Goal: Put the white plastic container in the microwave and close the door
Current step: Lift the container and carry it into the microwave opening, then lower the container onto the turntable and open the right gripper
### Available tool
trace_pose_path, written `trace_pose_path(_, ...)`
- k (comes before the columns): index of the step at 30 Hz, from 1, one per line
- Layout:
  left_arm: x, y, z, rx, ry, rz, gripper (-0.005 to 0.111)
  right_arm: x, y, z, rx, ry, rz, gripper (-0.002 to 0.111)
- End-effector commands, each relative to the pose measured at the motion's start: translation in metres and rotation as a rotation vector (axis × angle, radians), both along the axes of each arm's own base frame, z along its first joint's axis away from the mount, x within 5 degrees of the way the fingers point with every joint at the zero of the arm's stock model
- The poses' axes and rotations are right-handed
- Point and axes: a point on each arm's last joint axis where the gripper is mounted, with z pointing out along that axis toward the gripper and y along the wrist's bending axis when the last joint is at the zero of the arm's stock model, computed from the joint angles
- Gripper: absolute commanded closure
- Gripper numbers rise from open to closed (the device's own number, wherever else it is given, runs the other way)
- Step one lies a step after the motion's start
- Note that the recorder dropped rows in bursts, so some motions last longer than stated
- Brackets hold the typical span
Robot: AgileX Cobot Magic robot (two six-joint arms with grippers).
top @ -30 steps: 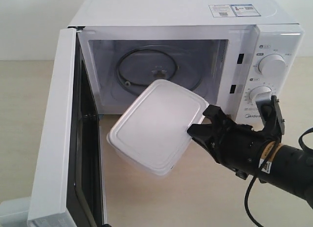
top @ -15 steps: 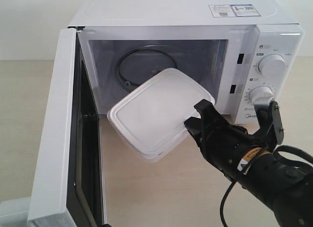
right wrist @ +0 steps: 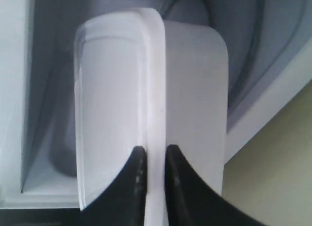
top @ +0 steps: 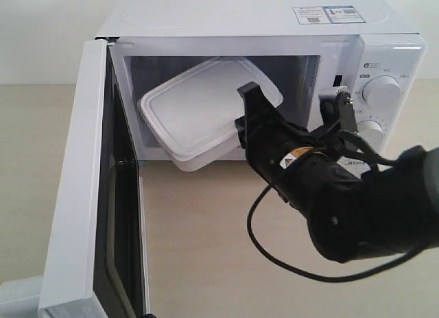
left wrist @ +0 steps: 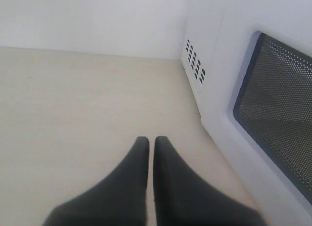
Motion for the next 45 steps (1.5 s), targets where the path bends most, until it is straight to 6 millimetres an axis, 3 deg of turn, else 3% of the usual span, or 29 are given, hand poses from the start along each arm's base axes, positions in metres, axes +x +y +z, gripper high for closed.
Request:
trace_pose_path(1,0.0,0.0,-0.001,0.004,-0.001,0.003,0.102,0.016,0.016,-0.002,0.008,0.004,-0.017,0.108)
trace_pose_path(8,0.0,0.0,-0.001,0.003,-0.001,-0.008,0.102,0.034,0.027,-0.008,0.043,0.021,-0.101,0.108)
trace_pose_path(20,-0.001,-0.003,-0.001,0.003,-0.001,-0.057,0.102,0.044,0.016,-0.002,0.026,0.014,-0.259,0.108)
trace_pose_path(35,-0.001,-0.003,-0.001,0.003,-0.001,-0.057,0.102,0.057,0.003,0.003,0.036,0.001,-0.307,0.108)
trace_pose_path(45,-0.001,-0.003,-0.001,0.003,-0.001,-0.057,0.102,0.076,0.024,0.0,0.045,0.013,-0.268,0.108)
